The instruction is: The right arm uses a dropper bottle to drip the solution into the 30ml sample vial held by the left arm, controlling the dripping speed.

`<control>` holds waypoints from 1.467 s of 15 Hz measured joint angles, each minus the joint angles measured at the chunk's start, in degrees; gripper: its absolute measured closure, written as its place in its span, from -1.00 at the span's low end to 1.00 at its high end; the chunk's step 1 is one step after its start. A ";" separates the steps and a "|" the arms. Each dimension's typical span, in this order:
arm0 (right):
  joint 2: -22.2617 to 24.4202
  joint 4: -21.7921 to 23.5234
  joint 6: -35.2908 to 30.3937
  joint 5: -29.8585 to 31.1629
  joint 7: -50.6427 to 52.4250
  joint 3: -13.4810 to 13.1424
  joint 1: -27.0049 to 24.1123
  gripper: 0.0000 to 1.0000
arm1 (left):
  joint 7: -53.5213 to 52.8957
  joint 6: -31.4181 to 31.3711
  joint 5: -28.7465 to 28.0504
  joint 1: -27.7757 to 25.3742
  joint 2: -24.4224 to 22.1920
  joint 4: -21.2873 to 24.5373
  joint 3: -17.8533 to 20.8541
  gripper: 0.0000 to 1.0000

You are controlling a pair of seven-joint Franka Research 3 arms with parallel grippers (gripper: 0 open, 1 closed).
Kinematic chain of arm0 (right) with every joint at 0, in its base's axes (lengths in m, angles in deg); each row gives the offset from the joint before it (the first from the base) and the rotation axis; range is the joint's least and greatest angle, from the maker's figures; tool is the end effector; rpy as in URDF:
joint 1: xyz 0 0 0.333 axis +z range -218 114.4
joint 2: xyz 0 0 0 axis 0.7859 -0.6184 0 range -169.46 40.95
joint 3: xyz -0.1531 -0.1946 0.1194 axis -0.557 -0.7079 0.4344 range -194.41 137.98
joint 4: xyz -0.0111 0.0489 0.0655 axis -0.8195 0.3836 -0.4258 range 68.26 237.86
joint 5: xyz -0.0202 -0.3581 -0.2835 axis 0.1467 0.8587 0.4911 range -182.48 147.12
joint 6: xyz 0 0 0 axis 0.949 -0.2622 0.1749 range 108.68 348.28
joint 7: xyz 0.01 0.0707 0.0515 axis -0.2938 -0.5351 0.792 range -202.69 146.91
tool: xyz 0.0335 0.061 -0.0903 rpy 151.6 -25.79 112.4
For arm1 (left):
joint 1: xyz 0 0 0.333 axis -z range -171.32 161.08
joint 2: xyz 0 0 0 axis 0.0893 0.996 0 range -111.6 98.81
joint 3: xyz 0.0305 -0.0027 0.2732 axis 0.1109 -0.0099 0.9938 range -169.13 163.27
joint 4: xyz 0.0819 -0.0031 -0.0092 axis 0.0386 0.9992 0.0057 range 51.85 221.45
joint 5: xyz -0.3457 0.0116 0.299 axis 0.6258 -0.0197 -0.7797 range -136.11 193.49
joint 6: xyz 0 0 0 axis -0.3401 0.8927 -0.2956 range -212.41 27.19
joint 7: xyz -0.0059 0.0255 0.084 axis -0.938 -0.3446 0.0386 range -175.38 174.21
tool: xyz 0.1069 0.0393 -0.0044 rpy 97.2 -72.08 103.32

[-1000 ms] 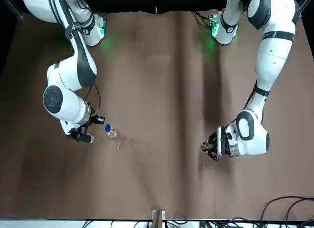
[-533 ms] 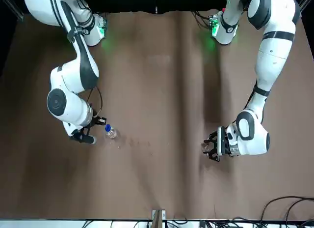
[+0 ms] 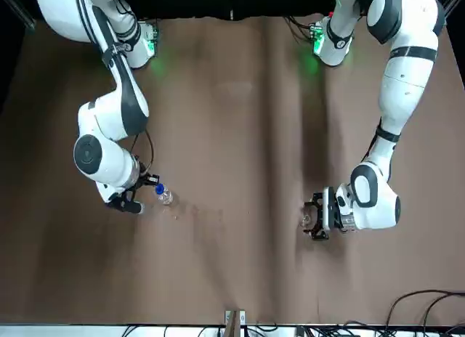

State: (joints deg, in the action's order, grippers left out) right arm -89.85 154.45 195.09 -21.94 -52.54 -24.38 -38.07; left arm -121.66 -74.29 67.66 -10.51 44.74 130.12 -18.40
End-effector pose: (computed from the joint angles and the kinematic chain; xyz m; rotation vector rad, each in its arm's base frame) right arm 0.6683 0.2139 0.2806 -3.0764 0.2467 0.2257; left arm 0.7080 -0.1349 0.0774 1.6308 -1.9275 0.6740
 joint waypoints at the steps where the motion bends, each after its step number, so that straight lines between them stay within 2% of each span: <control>1: -0.12 0.00 0.01 0.00 0.03 0.00 0.00 0.60 | 0.00 0.00 0.00 -0.27 0.00 0.00 0.08 -1.00; 5: -0.18 -0.07 0.02 0.00 0.19 0.02 0.00 -0.14 | 0.00 -0.01 0.00 -2.77 -0.01 -0.25 0.28 -1.00; 6: -0.18 -0.08 0.02 0.00 0.30 0.02 0.00 -0.22 | 0.00 0.14 0.00 -3.68 -0.05 -0.39 0.28 -1.00; 10: -0.05 -0.42 -0.12 0.00 1.51 -0.08 -0.26 -0.32 | 5.09 2.97 -1.25 -5.20 -1.82 -1.01 0.50 -1.00; 13: 1.61 -1.12 -2.88 0.01 3.11 -0.31 -1.58 -0.35 | 15.55 4.68 -6.88 -5.13 -4.70 -1.09 0.50 -1.00; 14: 4.24 -1.50 -5.93 0.02 6.38 -0.48 -3.47 -0.36 | 22.58 6.57 -9.53 -5.06 -6.78 -1.15 0.33 -1.00; 16: 5.80 -1.66 -7.57 0.02 8.67 -0.54 -4.70 -0.36 | 26.06 7.28 -10.69 -4.92 -7.88 -1.17 0.26 -1.00; 17: 9.62 -1.82 -11.67 0.02 12.54 -0.65 -7.55 -0.36 | 33.82 8.72 -13.59 -4.25 -10.35 -1.20 0.10 -1.00; 22: 17.85 -3.18 -21.00 0.00 18.53 -0.72 -13.55 -0.38 | 52.44 13.31 -19.98 -3.31 -15.27 -1.22 -1.68 -1.00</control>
State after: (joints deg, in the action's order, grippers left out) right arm -72.00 151.27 174.09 -21.94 -34.02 -25.10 -51.62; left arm -69.23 -60.98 47.68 -13.81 29.47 128.90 -20.08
